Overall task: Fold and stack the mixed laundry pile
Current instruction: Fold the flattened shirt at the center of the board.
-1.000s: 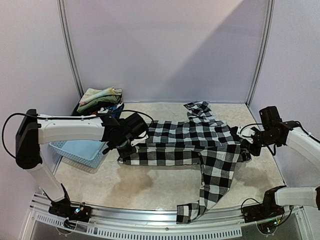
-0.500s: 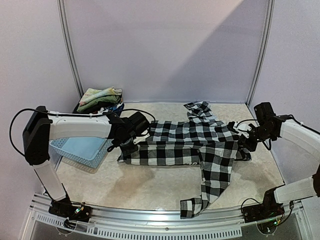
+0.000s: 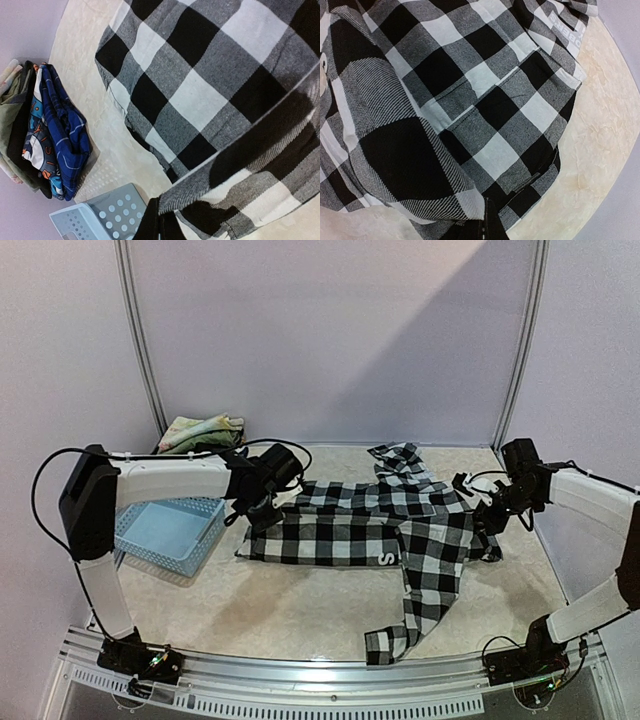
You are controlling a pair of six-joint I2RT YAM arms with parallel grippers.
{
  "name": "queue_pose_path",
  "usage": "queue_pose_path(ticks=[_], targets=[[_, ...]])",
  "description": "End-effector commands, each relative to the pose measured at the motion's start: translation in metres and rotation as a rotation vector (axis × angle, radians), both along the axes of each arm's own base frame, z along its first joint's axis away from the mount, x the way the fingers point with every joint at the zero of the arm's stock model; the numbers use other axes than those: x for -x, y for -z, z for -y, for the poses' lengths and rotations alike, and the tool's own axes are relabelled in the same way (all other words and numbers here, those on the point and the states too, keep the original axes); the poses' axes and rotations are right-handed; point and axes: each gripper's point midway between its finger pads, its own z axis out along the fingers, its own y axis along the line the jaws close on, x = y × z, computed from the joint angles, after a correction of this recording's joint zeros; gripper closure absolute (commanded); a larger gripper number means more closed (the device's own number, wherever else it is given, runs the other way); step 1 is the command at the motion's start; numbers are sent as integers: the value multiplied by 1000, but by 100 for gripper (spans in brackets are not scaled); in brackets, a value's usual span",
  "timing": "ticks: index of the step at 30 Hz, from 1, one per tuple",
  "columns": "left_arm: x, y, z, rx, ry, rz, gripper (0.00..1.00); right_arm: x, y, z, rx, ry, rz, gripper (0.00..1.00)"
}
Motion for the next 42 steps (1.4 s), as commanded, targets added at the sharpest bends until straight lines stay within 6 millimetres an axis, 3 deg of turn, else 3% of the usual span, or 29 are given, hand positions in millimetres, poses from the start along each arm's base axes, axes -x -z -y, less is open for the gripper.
queue_pose_path(ticks=[1,11,20,28,42], targets=[[-16,11,-4,4,-41,-25,100,-29,1,8,1,82,40,100],[-51,25,3,14,-80,-28,100,-61,21,8,-7,136,34,100],[-57,42,-11,39,-141,-82,100,-74,44,16,-16,182,-27,100],[-56,51,-14,47,-156,-119,100,-83,50,11,-30,163,-53,100],[-57,56,-13,55,-169,-153,100,-79,62,13,-12,177,-100,100]])
